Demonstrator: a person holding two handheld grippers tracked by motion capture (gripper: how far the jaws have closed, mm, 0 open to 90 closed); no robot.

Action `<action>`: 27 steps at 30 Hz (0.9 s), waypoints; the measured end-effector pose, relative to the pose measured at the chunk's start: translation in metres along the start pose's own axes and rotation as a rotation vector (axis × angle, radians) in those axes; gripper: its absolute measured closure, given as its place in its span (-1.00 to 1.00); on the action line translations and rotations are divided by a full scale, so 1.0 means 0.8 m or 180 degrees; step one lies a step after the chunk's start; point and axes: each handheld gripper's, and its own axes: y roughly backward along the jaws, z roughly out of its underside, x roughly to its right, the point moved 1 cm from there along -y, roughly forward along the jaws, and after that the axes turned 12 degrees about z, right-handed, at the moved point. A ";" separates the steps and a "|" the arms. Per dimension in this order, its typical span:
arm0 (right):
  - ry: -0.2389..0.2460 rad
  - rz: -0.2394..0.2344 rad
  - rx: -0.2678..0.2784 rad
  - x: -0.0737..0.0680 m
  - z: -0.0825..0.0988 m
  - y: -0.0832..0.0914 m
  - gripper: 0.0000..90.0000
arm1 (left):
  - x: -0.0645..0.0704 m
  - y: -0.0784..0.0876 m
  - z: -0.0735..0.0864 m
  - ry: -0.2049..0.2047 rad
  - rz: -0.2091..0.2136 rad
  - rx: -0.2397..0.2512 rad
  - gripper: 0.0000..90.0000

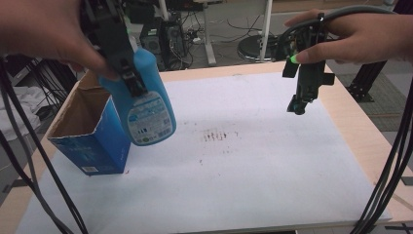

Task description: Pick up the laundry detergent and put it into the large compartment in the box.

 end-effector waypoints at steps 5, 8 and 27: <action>0.0000 0.0025 0.0022 -0.001 0.002 0.004 -0.97 | -0.018 0.033 0.022 0.0443 0.0049 0.0138 -0.14; -0.0051 0.0048 0.0031 0.001 0.005 0.008 -0.97 | -0.033 0.046 0.036 0.0717 0.0044 0.0214 -0.14; -0.0027 0.0056 0.0057 0.003 -0.009 0.003 -0.97 | -0.106 0.078 0.117 0.2300 -0.0260 0.0620 -0.14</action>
